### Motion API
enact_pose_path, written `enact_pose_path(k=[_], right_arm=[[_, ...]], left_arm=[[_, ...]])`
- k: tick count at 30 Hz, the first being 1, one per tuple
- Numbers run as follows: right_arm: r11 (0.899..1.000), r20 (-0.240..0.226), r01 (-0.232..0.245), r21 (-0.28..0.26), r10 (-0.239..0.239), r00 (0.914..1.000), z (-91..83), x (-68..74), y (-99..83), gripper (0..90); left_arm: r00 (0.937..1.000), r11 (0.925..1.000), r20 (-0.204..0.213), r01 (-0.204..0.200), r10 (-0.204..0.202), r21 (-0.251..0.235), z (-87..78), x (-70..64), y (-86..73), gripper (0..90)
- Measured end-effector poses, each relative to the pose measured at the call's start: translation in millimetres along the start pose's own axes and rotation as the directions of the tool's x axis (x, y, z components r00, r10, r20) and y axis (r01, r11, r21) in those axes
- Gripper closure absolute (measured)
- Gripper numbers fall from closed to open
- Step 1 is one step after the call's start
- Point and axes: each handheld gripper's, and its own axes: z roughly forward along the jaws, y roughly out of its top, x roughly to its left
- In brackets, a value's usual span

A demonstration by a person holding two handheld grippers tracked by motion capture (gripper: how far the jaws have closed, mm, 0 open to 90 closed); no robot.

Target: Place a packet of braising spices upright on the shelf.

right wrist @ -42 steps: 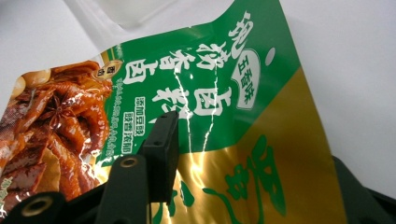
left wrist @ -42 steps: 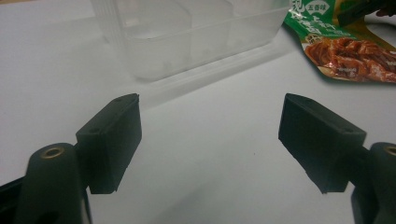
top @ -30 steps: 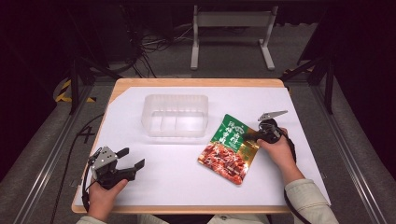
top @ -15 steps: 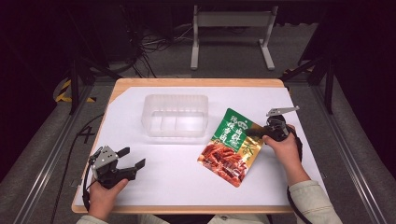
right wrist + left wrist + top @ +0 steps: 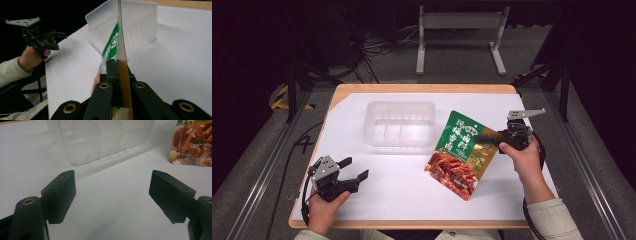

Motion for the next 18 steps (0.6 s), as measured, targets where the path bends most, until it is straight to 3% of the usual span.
enact_pose_path(k=[9,18], right_arm=[[0.997,-0.05,0.066,-0.024,-0.068,0.9965,-5.1,35.1,16.2,90.0],[0.995,-0.055,0.085,-0.048,-0.088,0.9946,-10.1,50.4,24.1,90.0]], left_arm=[[1.0,1.0,-0.001,0.008,-0.008,0.005,0.6,0.1,-0.4,22.3],[1.0,1.0,-0.005,0.007,-0.007,0.006,0.6,-0.3,-0.4,22.3]])
